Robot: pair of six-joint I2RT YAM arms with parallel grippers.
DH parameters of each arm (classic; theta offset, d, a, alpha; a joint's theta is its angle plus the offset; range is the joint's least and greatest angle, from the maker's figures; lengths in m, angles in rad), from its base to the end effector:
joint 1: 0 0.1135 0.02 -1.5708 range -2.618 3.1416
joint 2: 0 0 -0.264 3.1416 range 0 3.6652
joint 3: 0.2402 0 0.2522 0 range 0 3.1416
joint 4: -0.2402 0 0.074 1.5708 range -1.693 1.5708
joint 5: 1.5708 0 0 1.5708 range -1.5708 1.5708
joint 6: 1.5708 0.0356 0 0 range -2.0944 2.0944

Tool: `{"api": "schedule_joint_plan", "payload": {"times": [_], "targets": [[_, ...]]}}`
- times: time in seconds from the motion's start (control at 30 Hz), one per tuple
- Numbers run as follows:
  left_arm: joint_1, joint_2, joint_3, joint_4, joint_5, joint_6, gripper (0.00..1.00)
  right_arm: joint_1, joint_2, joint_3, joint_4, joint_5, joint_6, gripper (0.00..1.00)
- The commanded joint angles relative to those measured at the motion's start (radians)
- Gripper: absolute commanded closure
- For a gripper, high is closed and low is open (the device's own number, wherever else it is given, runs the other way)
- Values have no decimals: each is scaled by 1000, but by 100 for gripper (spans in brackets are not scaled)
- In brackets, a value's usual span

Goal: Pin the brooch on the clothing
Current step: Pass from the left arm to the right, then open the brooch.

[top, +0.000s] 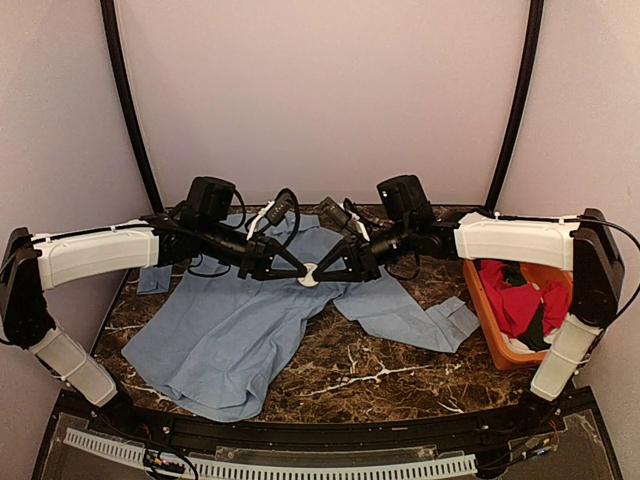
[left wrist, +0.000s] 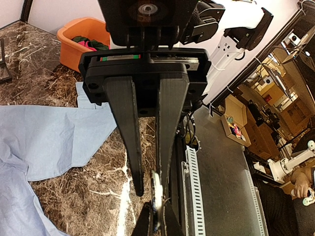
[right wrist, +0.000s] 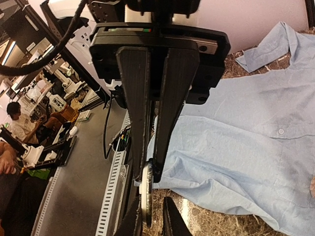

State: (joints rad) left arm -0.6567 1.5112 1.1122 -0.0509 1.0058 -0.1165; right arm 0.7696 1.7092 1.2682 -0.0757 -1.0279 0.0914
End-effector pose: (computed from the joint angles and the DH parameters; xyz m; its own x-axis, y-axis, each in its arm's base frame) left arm 0.2486 -0.2296 0.2967 -0.4501 0.2684 -0.8517 0.8829 -0.0091 -0.4695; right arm 0.2545 0.2890 0.2790 -0.4349 -0.3557 -0.8272 -0.8580 -0.1150 0.5006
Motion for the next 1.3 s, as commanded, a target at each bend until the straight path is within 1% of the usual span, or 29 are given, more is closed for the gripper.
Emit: {"api": "schedule_joint_plan", "payload": {"times": [0.0, 0.07, 0.13, 0.17, 0.23, 0.3, 0.37, 0.5, 0.57, 0.6, 0.67, 0.93, 1.0, 1.2, 1.27], "targets": [[-9, -4, 17, -3, 25, 10, 99, 7, 17, 25, 0, 2, -2, 93], [-10, -3, 17, -3, 26, 10, 99, 8, 18, 26, -2, -4, -6, 100], [-8, -3, 18, -2, 22, 8, 96, 8, 15, 26, -6, -2, -12, 100], [-8, -4, 16, -1, 20, 6, 90, 8, 11, 26, -6, 7, -15, 100], [-9, -5, 9, 16, 24, -9, 83, 8, 1, 20, -4, 29, -22, 100], [-9, -8, -2, 41, 40, -32, 82, 7, -10, 15, -1, 49, -26, 100], [-9, -7, -10, 80, 56, -51, 82, 8, -16, 11, 11, 57, -22, 100], [-9, -4, -16, 111, 77, -73, 88, 8, -18, 7, 31, 62, -2, 100], [-8, -1, -20, 130, 90, -83, 92, 8, -19, 1, 42, 68, 3, 100], [-9, -2, -25, 137, 93, -90, 95, 8, -22, -3, 48, 69, 8, 100], [-8, -3, -32, 153, 100, -100, 99, 7, -26, -8, 62, 69, 11, 100], [-9, -8, -37, 161, 95, -101, 99, 5, -25, -9, 71, 75, 40, 100], [-10, -13, -37, 150, 74, -96, 99, 6, -24, -11, 103, 80, 62, 100], [-23, -26, -20, 64, -10, -8, 99, 7, 3, -10, 184, 35, 190, 100], [-31, -30, -19, 58, -23, 5, 99, 7, 12, -3, 196, 31, 228, 100]]}}
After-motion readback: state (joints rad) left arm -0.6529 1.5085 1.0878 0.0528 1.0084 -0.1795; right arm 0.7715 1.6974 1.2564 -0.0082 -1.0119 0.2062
